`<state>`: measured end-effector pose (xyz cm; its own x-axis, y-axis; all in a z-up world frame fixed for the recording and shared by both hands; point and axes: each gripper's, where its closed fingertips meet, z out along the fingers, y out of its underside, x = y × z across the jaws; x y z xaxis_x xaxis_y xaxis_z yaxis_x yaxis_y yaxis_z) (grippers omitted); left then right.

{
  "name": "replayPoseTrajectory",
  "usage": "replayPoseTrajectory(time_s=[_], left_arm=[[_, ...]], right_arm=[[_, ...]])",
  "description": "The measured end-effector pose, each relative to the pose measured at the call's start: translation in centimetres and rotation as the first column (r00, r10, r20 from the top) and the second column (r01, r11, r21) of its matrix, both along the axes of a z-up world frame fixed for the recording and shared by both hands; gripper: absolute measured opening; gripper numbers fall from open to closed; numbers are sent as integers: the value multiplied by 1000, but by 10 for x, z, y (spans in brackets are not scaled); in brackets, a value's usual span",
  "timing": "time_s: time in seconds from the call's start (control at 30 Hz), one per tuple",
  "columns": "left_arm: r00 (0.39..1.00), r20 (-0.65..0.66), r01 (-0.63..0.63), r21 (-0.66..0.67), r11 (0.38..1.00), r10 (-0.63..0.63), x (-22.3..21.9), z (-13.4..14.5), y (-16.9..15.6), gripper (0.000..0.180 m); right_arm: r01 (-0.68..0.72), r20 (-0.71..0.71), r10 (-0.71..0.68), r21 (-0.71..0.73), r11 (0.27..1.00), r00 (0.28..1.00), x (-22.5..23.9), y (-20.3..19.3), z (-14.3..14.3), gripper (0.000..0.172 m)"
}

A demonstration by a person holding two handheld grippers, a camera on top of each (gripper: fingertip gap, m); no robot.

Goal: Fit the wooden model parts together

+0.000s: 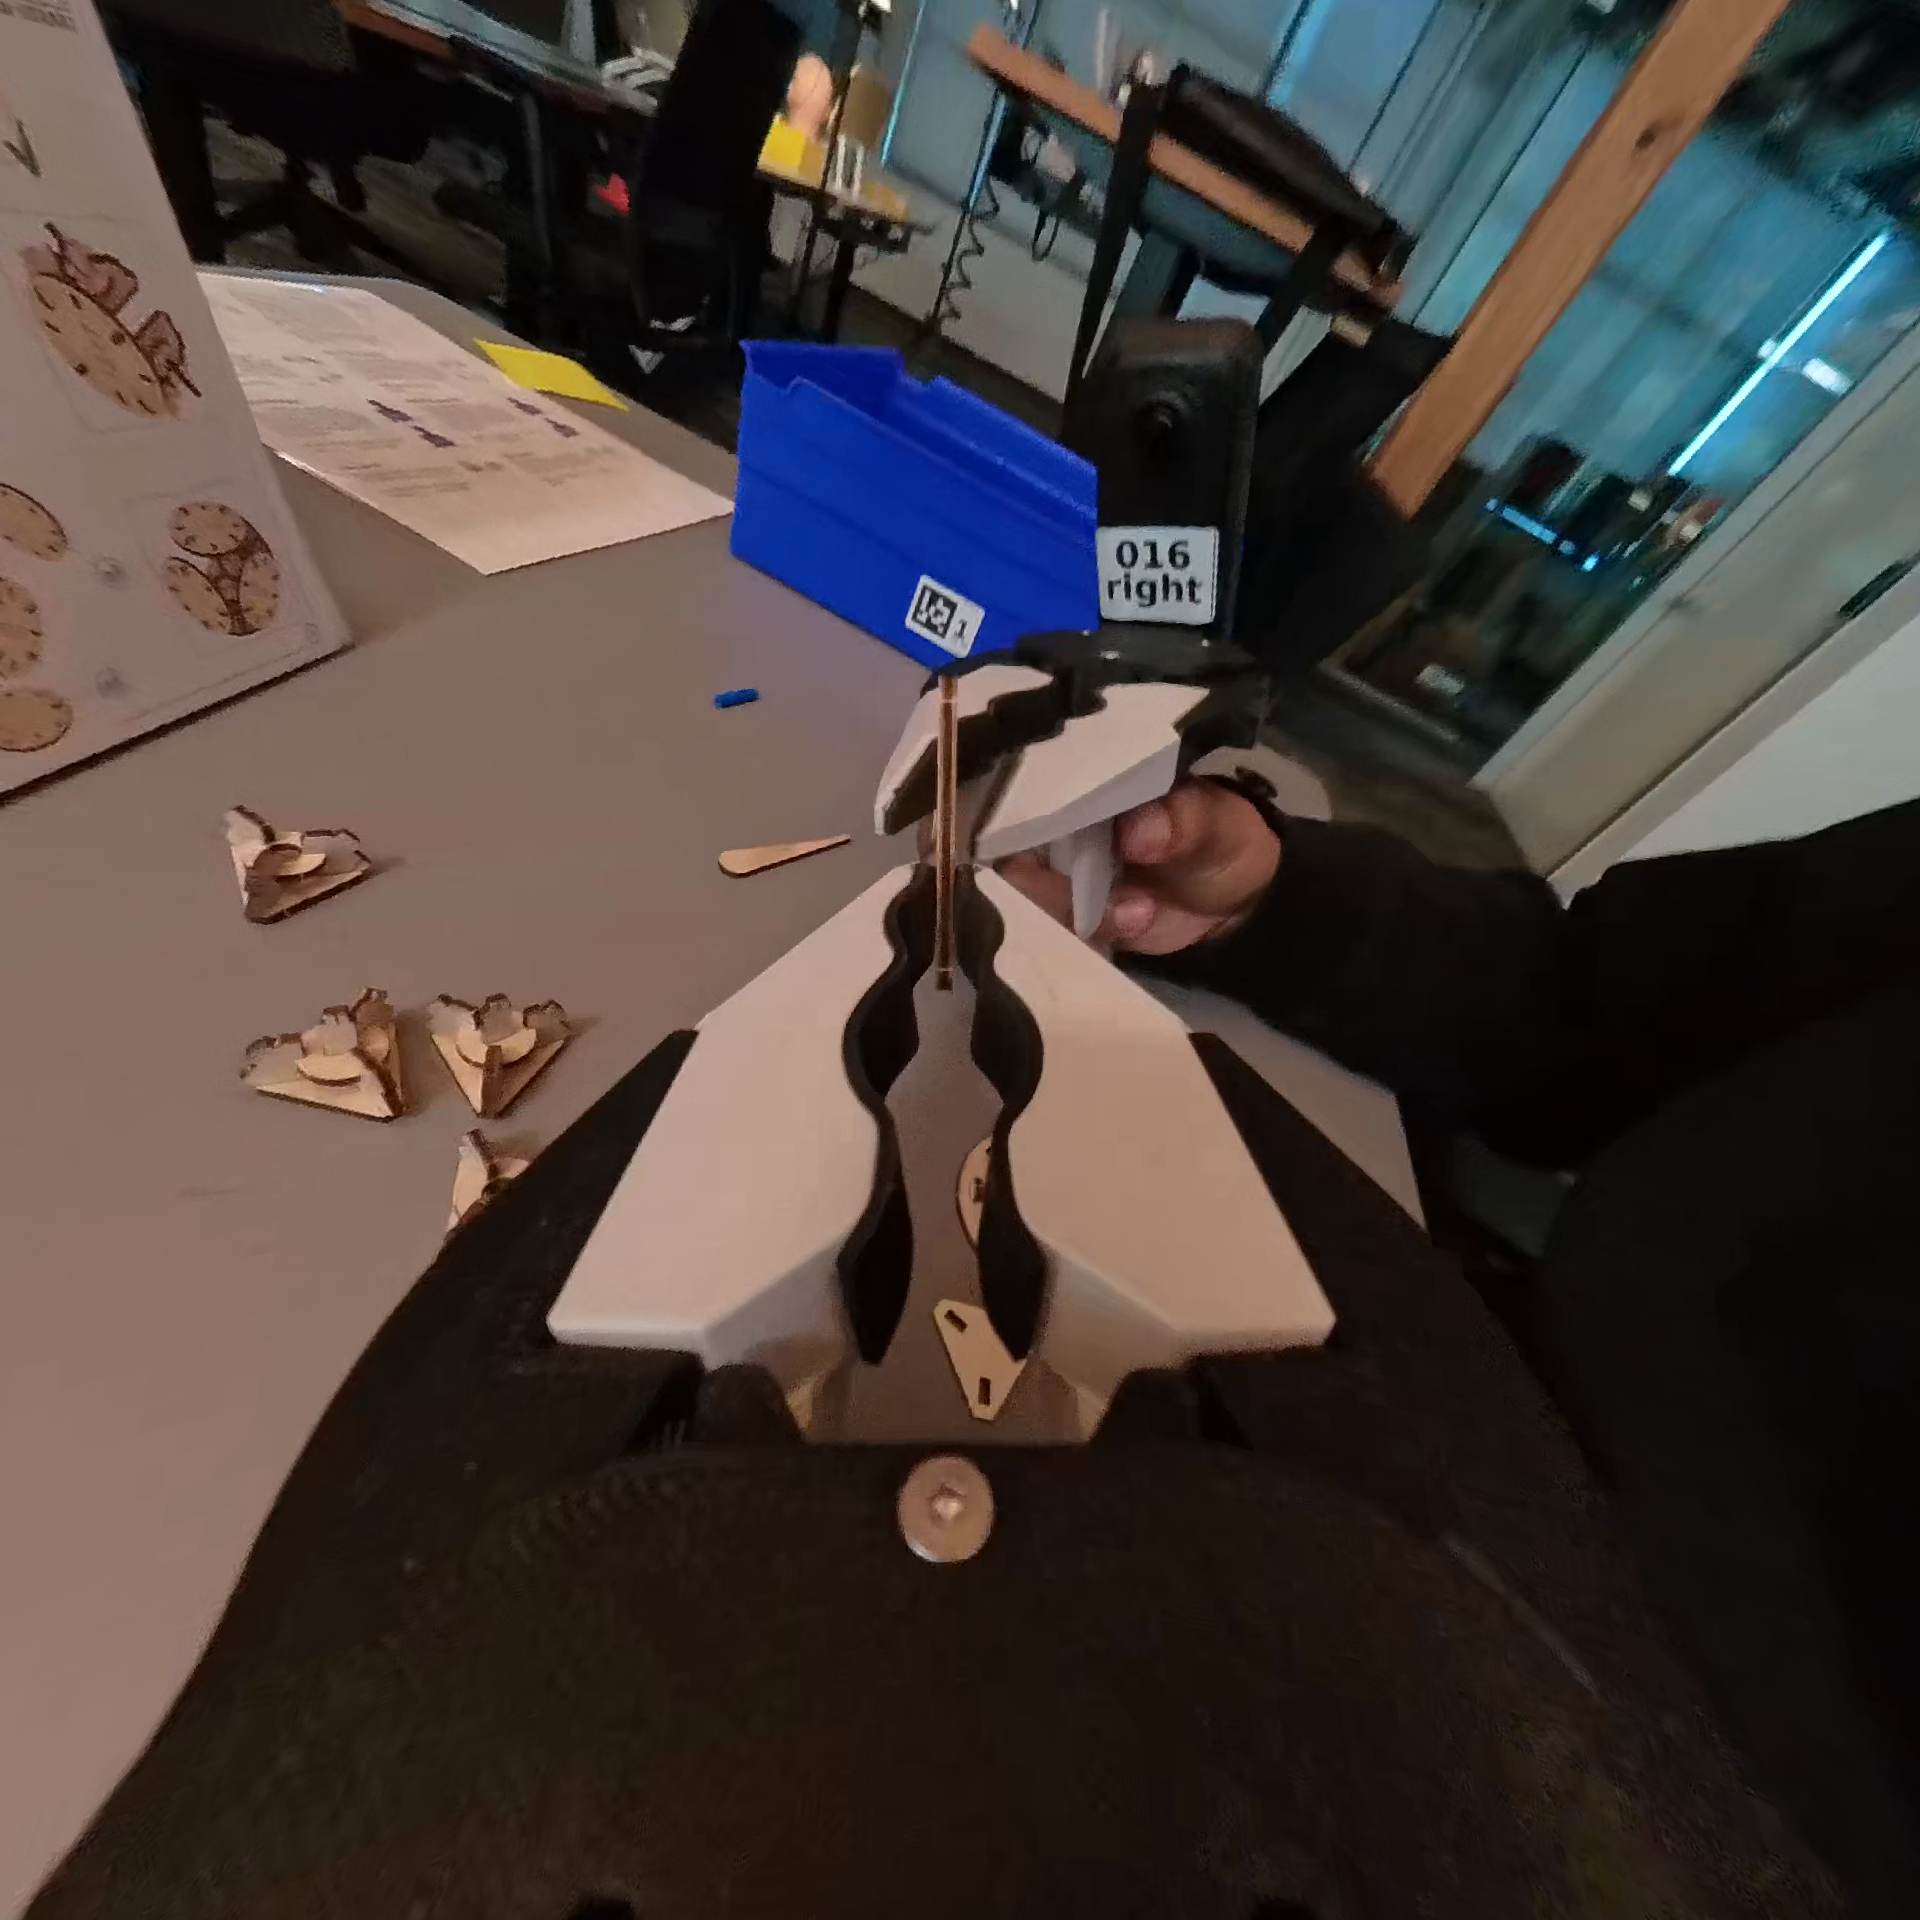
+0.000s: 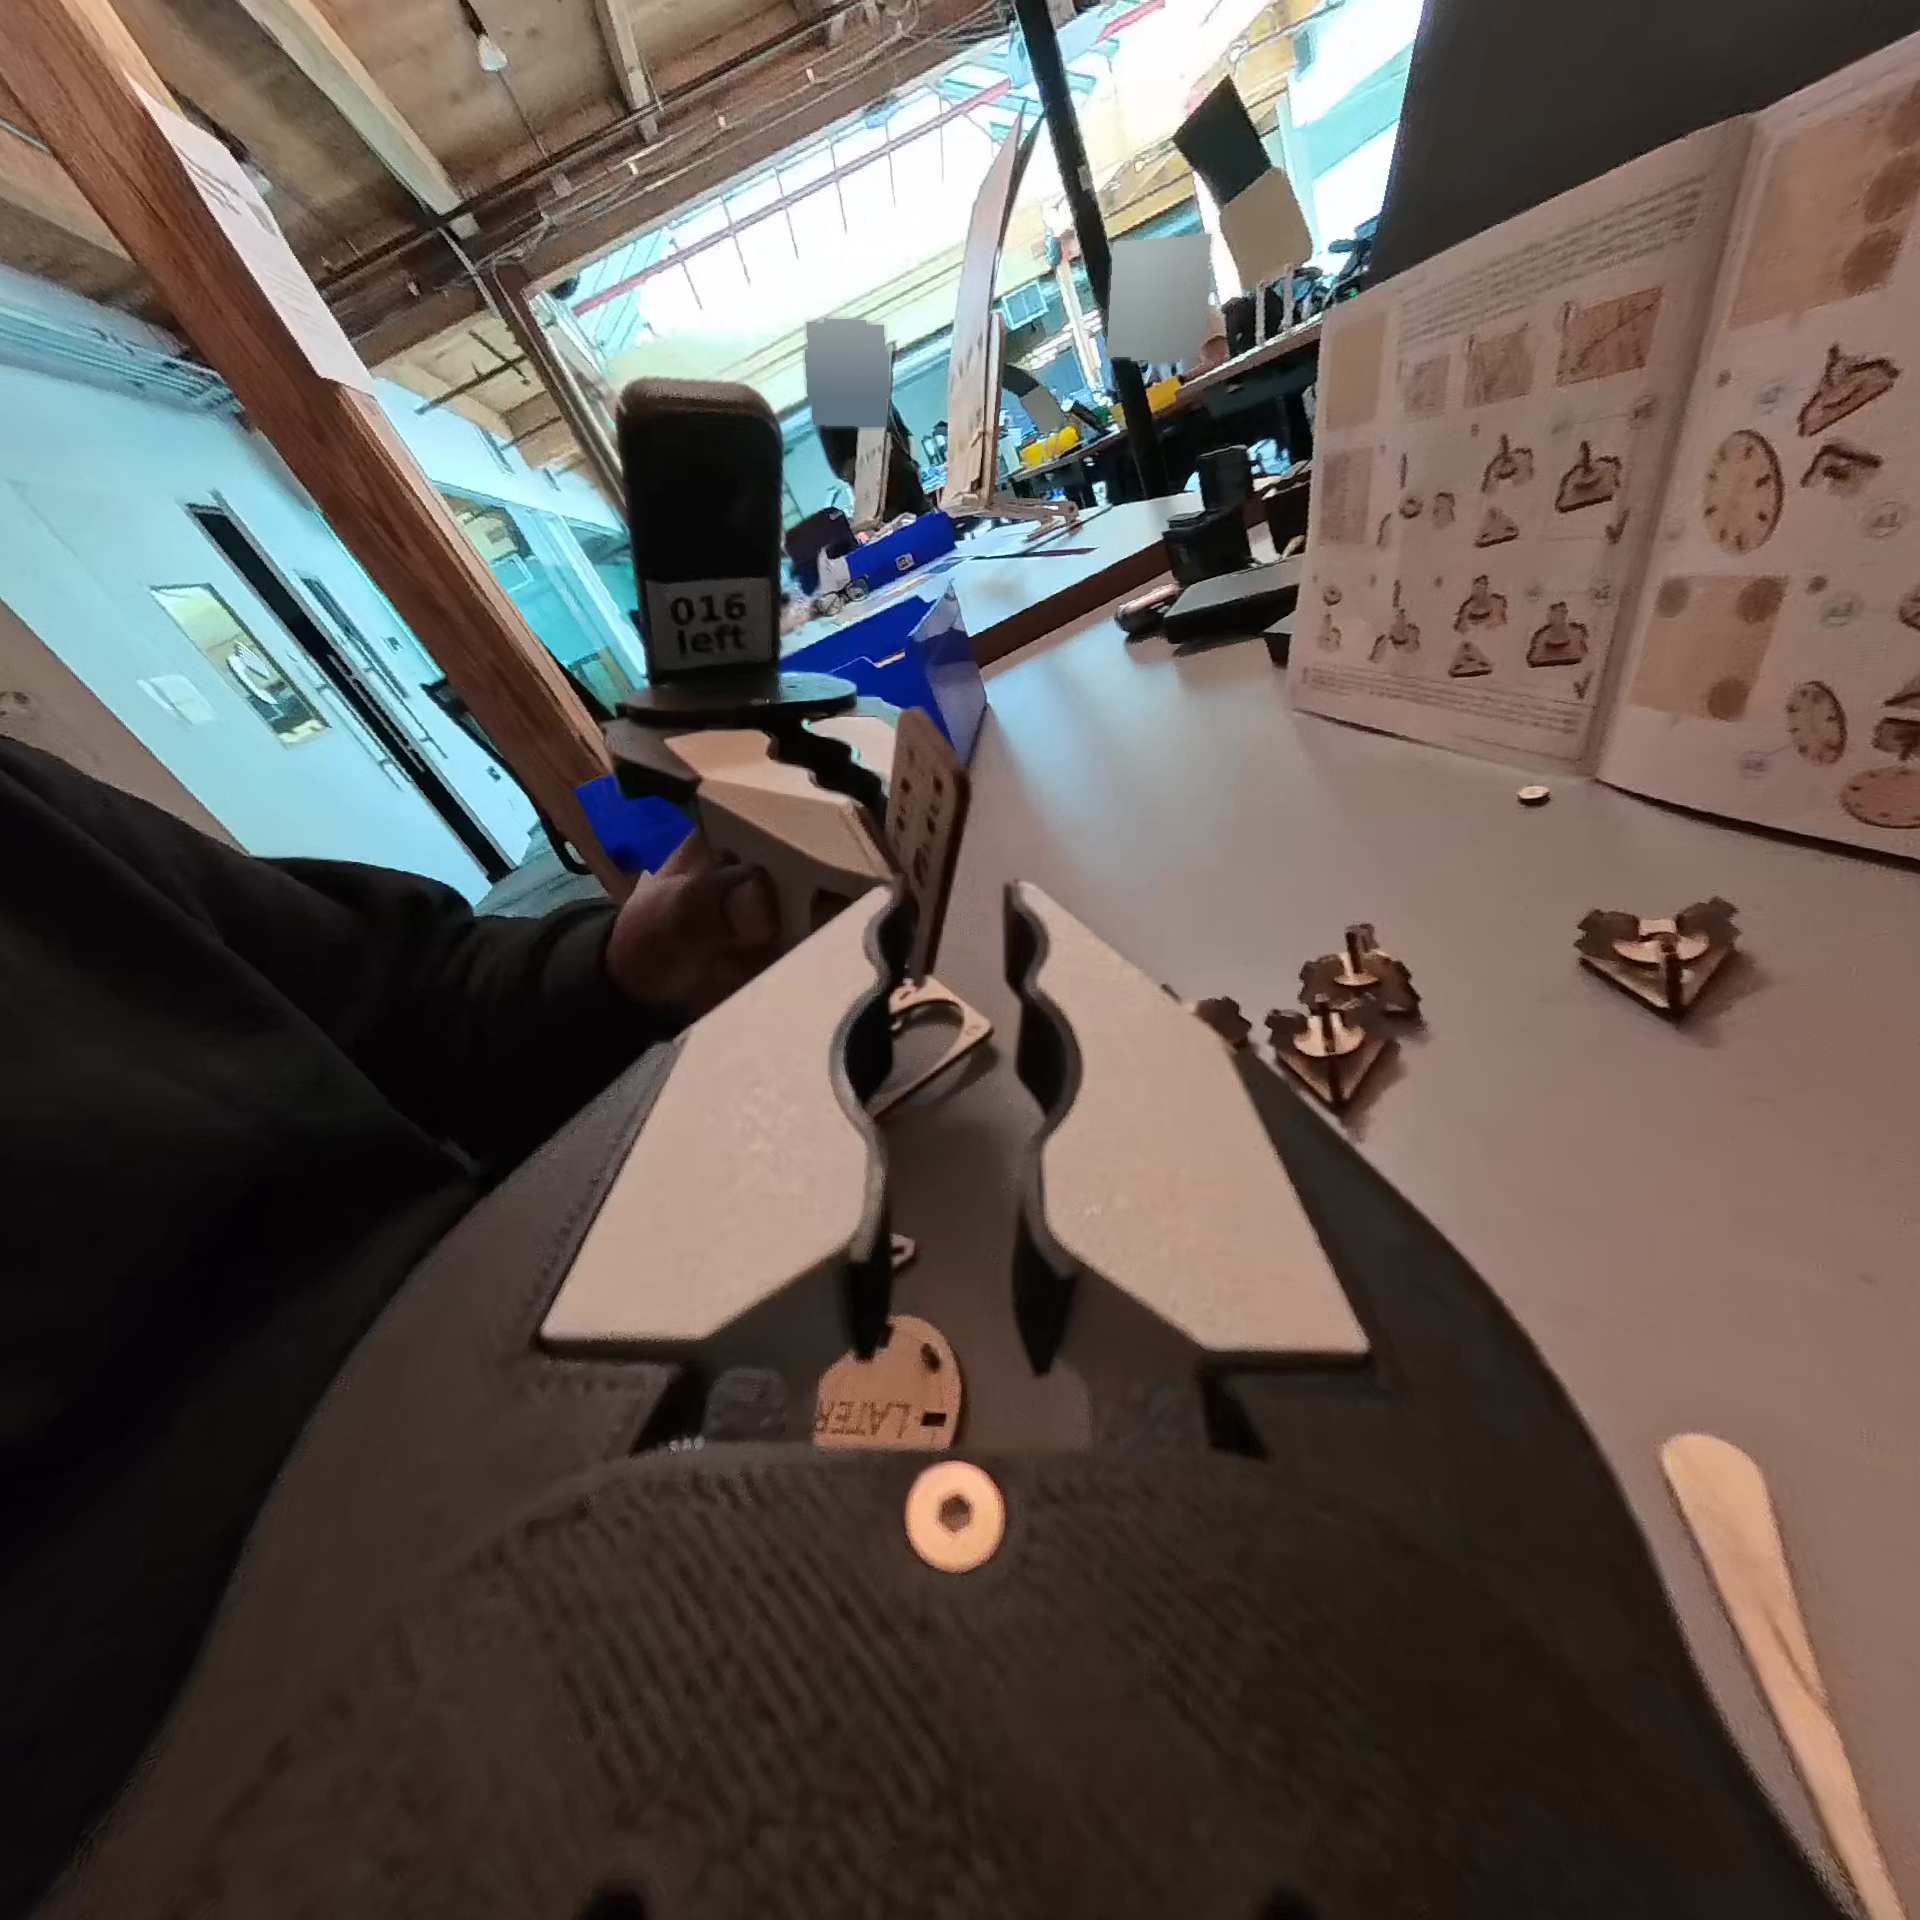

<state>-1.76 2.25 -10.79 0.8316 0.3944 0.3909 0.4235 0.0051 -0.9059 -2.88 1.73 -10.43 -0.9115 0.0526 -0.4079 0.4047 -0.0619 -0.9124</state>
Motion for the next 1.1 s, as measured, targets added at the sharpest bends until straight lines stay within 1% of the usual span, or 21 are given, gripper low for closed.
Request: replayPoseTrajectory(time_s=[0.07,0.23,0.37,0.57,0.6,0.77,0.97,1.03,1.1], left_arm=[[1000,13,-5,14,1000,4,-3,0,-4,3],[996,84,35,91,995,-42,-2,-2,-3,3],[994,95,50,101,994,-59,-1,-3,-2,3],[995,75,56,72,996,-61,2,-5,3,3],[996,73,55,71,996,-60,2,-6,3,3],[996,67,52,80,995,-57,2,-3,3,2],[999,27,29,64,998,-31,2,-1,2,3],[1000,3,11,37,999,-11,2,-1,3,3],[998,-54,-22,-23,999,21,1,-3,3,2]], right_arm=[[23,-30,-23,22,999,999,-2,1,-2,19],[32,-65,-31,13,999,997,0,-1,0,17],[21,-53,-21,3,1000,998,1,-1,-1,8],[-6,-20,6,4,1000,1000,4,-2,-3,7],[-13,-18,13,-2,1000,1000,5,-2,-2,4],[-22,18,23,-27,999,1000,5,-2,0,3],[-15,58,19,-70,997,998,3,-2,4,2],[-22,82,28,-76,997,996,3,-2,4,2],[-18,81,23,-65,998,996,2,-2,2,2]])
